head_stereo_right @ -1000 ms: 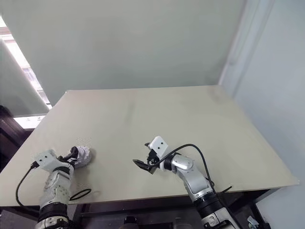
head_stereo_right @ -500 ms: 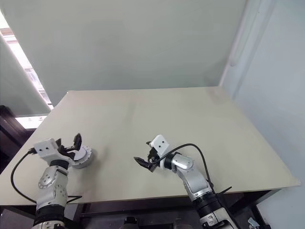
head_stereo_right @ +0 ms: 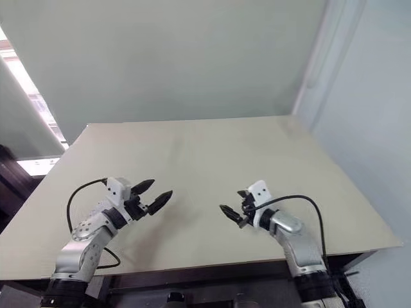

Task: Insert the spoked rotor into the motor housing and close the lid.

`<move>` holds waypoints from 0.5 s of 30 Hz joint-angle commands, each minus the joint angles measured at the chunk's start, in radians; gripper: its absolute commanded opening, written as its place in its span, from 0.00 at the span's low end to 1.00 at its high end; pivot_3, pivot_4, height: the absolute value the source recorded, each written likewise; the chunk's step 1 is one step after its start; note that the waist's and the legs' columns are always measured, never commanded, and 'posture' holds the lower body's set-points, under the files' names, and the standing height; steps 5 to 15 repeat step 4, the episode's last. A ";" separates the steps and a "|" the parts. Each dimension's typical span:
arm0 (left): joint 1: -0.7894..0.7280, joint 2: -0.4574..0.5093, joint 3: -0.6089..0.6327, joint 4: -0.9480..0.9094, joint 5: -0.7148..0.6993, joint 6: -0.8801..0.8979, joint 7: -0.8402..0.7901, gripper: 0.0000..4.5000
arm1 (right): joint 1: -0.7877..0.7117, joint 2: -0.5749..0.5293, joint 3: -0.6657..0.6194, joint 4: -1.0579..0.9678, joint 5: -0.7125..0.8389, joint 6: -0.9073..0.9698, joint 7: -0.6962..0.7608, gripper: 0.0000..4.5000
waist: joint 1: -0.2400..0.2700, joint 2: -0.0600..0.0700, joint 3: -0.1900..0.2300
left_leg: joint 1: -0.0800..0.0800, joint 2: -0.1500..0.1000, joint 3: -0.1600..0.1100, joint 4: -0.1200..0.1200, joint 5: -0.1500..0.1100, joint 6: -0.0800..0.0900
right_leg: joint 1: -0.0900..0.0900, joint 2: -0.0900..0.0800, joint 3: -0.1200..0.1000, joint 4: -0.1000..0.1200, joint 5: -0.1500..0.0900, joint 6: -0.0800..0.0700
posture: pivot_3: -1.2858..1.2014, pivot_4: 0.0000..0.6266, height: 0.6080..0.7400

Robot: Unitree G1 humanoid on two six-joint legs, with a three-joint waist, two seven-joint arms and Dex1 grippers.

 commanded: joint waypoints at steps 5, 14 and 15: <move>-0.012 -0.003 0.011 0.013 -0.002 -0.003 -0.019 0.98 | 0.038 -0.002 -0.021 -0.099 0.017 0.000 -0.029 1.00 | 0.003 0.002 0.001 | 0.000 0.000 0.000 0.001 0.000 0.000 | 0.000 0.000 0.000 0.000 0.000 -0.001 | 0.52 0.00 1.00; -0.012 -0.003 0.011 0.013 -0.002 -0.003 -0.019 0.98 | 0.038 -0.002 -0.021 -0.099 0.017 0.000 -0.029 1.00 | 0.003 0.002 0.001 | 0.000 0.000 0.000 0.001 0.000 0.000 | 0.000 0.000 0.000 0.000 0.000 -0.001 | 0.52 0.00 1.00; -0.012 -0.003 0.011 0.013 -0.002 -0.003 -0.019 0.98 | 0.038 -0.002 -0.021 -0.099 0.017 0.000 -0.029 1.00 | 0.003 0.002 0.001 | 0.000 0.000 0.000 0.001 0.000 0.000 | 0.000 0.000 0.000 0.000 0.000 -0.001 | 0.52 0.00 1.00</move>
